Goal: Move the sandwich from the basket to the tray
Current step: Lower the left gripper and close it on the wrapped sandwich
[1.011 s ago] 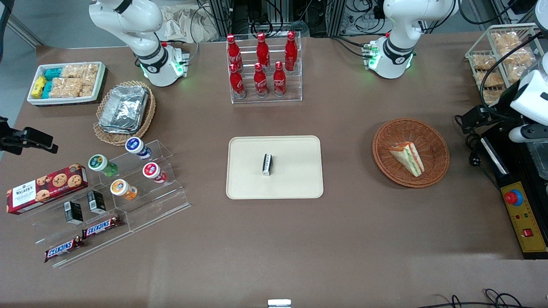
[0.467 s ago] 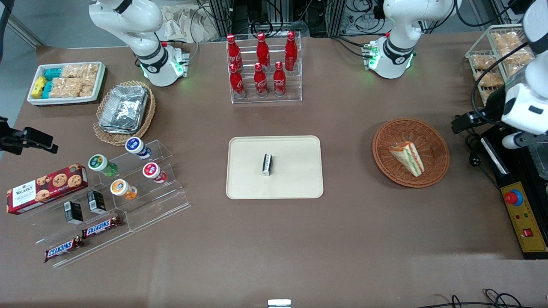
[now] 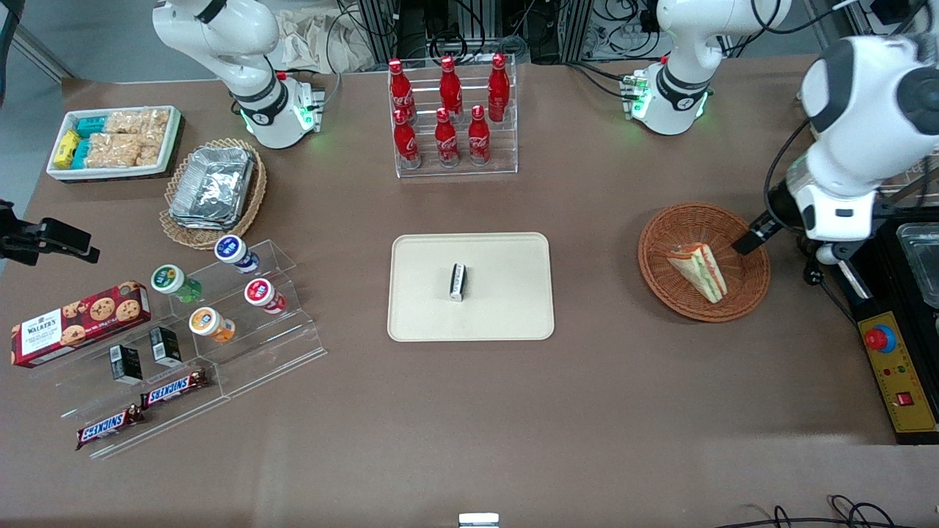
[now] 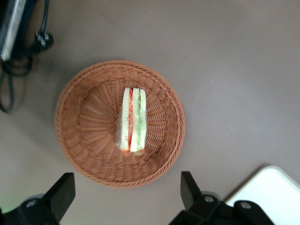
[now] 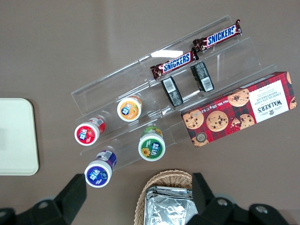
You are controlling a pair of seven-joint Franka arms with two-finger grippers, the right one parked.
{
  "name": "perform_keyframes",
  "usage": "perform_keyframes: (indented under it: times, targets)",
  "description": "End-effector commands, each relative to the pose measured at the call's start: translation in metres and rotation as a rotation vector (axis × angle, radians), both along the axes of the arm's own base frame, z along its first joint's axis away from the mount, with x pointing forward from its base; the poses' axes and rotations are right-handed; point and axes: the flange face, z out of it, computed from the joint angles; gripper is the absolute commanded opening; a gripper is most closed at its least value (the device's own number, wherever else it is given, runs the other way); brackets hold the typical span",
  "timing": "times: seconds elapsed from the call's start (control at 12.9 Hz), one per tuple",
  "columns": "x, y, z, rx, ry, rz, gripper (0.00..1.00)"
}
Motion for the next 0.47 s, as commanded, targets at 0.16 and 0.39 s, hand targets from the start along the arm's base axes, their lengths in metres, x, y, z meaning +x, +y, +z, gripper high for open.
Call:
perform_keyframes:
  times: [0.16, 0.39]
  targets:
    - [-0.038, 0.007, -0.097, -0.004, -0.061, 0.090, 1.00]
    - [-0.034, 0.001, -0.156, -0.011, -0.061, 0.150, 1.00]
